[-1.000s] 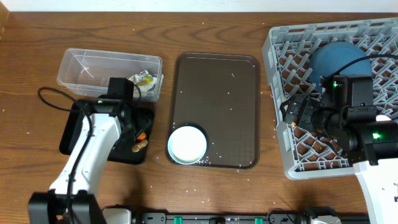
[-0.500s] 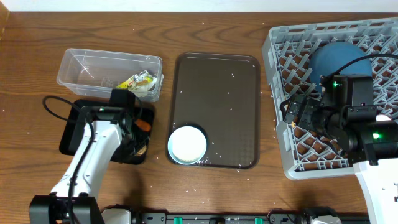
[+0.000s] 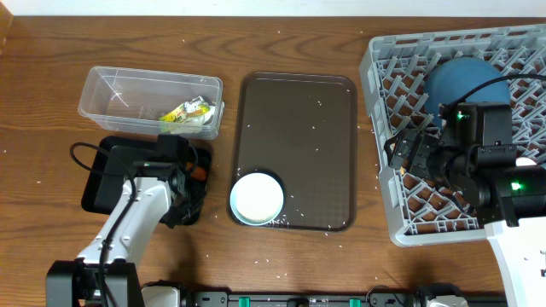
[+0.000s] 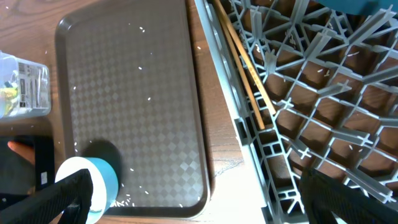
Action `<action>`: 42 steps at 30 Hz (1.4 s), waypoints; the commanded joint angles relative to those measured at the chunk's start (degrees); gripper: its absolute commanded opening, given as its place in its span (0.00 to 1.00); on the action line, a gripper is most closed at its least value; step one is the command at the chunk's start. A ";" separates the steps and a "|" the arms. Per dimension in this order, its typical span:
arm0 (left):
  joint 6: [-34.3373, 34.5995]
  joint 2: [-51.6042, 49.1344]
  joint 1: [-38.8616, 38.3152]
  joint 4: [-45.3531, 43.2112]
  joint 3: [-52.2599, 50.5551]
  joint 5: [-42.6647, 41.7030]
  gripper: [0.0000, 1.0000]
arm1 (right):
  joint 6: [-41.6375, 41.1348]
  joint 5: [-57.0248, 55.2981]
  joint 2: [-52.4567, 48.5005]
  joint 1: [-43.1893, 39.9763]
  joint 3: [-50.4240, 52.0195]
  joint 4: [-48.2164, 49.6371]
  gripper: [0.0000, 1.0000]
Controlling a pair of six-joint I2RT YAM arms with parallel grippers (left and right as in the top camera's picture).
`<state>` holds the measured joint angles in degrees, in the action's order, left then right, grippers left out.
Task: Sort waste into correct bins and load items into the dishwasher rack
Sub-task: 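Grasp the rim of the white rice bowl with the left gripper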
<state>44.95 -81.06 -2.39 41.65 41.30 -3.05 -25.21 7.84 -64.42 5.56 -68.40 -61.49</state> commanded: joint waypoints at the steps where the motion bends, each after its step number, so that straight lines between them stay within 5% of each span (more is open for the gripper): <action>1: -0.39 0.39 0.24 0.31 1.27 0.33 0.19 | 0.61 -0.52 0.35 -0.61 -0.17 -0.31 0.99; 12: -10.49 9.68 -0.35 10.93 12.52 -0.04 0.17 | 1.70 -0.57 0.35 -0.61 -0.17 -0.85 0.99; 19: -24.79 17.59 -13.27 11.47 14.12 -5.11 0.52 | 1.68 -0.55 0.35 -0.61 -0.17 1.01 0.99; 23: -29.38 15.63 -24.52 9.90 12.85 -4.85 0.59 | 1.68 -0.57 0.33 -0.61 -0.17 2.16 0.99; 31: -29.66 3.93 -40.59 1.51 12.26 1.92 0.61 | 1.60 -4.85 0.33 -0.63 -0.17 3.67 0.99; 37: -24.98 -7.10 -43.01 -5.40 12.28 2.23 0.60 | 0.37 -5.49 0.33 -0.68 -0.17 4.07 0.99; 42: -24.74 -14.51 -42.91 -8.35 12.28 2.23 0.48 | 0.39 -5.49 0.33 -0.68 -0.17 4.11 0.99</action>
<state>19.55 -92.66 -45.23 33.76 54.33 -2.17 -24.40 3.33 -64.42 5.56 -68.40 -57.56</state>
